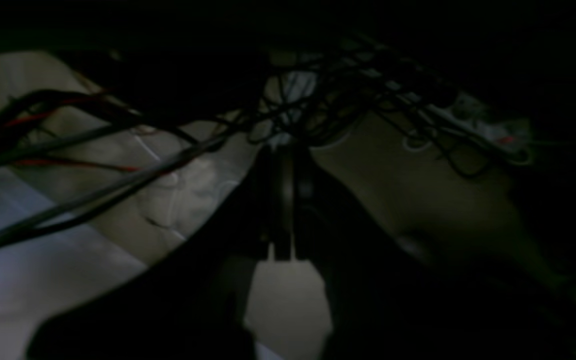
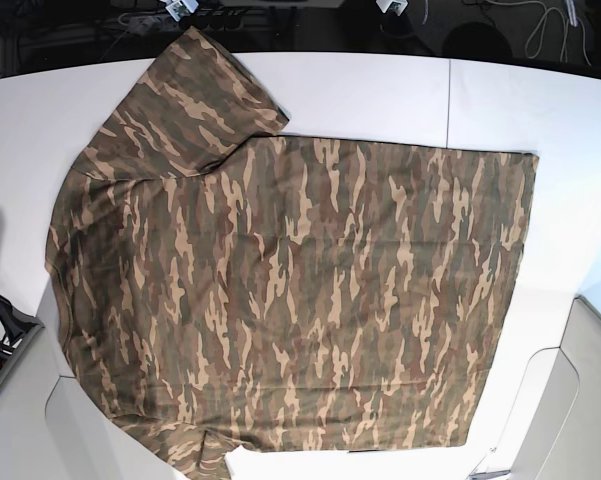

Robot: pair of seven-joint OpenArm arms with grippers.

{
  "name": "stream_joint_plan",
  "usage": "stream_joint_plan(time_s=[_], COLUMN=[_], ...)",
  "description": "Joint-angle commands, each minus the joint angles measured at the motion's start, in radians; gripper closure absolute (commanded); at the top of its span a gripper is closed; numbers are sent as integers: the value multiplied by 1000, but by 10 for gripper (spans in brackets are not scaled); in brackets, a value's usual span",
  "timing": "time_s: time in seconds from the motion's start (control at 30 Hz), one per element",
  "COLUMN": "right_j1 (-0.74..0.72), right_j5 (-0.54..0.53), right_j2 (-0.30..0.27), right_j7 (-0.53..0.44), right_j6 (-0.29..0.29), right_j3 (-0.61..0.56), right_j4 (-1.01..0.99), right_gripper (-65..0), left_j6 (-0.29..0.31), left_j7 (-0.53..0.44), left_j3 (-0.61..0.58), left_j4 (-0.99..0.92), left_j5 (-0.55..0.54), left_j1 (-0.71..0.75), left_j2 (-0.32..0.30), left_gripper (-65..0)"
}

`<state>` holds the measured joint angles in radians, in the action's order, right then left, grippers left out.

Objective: Fold the T-shirt properly

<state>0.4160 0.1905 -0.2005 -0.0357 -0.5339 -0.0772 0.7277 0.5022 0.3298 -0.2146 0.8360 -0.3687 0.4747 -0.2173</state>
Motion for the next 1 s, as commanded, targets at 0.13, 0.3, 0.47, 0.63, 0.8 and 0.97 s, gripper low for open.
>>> stream_joint_plan(time_s=[0.13, 0.3, 0.47, 0.63, 0.8, 0.97], right_j1=[109, 223, 338, 436, 514, 562], right_j5=[-97, -172, -251, -281, -321, -387], right_j2=[-92, -156, -214, -257, -273, -273], right_j7=[-10, -10, -9, -9, -8, -5], right_j6=[-48, -50, -50, -50, -50, -50], right_j3=[1, 1, 1, 2, 21, 65], right_j4=[143, 298, 472, 642, 804, 955], right_gripper=[0, 0, 0, 0, 0, 0], left_j6=[11, 1, -12, -2, 103, 143], left_j7=[19, 92, 181, 257, 315, 367], left_j3=[1, 1, 32, 135, 282, 433], left_j4=[153, 297, 439, 557, 685, 818], left_j5=[-6, -5, 21, -2, -90, -184], left_j1=[120, 206, 277, 344, 401, 438], left_j2=[-45, -80, -93, -93, -94, -94], left_gripper=[-28, -28, -28, -28, -28, -29])
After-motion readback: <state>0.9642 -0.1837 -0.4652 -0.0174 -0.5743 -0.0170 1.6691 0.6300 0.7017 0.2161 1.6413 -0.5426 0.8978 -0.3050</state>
